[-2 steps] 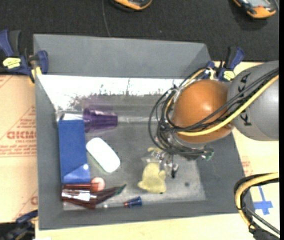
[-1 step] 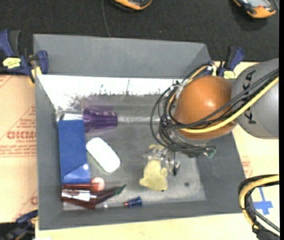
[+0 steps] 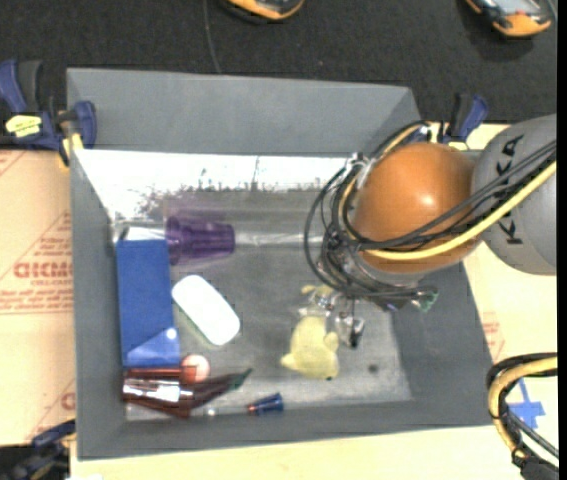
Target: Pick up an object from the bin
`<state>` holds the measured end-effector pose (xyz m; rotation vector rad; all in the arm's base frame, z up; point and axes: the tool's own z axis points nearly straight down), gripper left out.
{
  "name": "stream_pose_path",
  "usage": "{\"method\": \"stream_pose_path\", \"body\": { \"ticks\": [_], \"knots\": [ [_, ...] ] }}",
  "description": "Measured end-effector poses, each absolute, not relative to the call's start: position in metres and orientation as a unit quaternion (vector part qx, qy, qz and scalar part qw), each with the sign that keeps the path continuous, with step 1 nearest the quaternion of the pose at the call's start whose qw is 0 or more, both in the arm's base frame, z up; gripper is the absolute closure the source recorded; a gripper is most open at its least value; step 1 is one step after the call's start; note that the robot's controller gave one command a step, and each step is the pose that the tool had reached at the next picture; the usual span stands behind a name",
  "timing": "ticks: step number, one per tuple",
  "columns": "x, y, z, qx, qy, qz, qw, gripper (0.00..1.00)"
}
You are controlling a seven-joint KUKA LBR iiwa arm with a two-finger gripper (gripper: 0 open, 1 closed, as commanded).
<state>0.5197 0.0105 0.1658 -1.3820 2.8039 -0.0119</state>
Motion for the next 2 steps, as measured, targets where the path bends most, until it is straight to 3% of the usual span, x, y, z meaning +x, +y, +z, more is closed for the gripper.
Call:
{"method": "stream_pose_path", "body": {
  "ticks": [2],
  "knots": [
    [0.5210,0.0098,0.1910,-0.440,0.898,-0.005,0.010,1.00]
  ]
}}
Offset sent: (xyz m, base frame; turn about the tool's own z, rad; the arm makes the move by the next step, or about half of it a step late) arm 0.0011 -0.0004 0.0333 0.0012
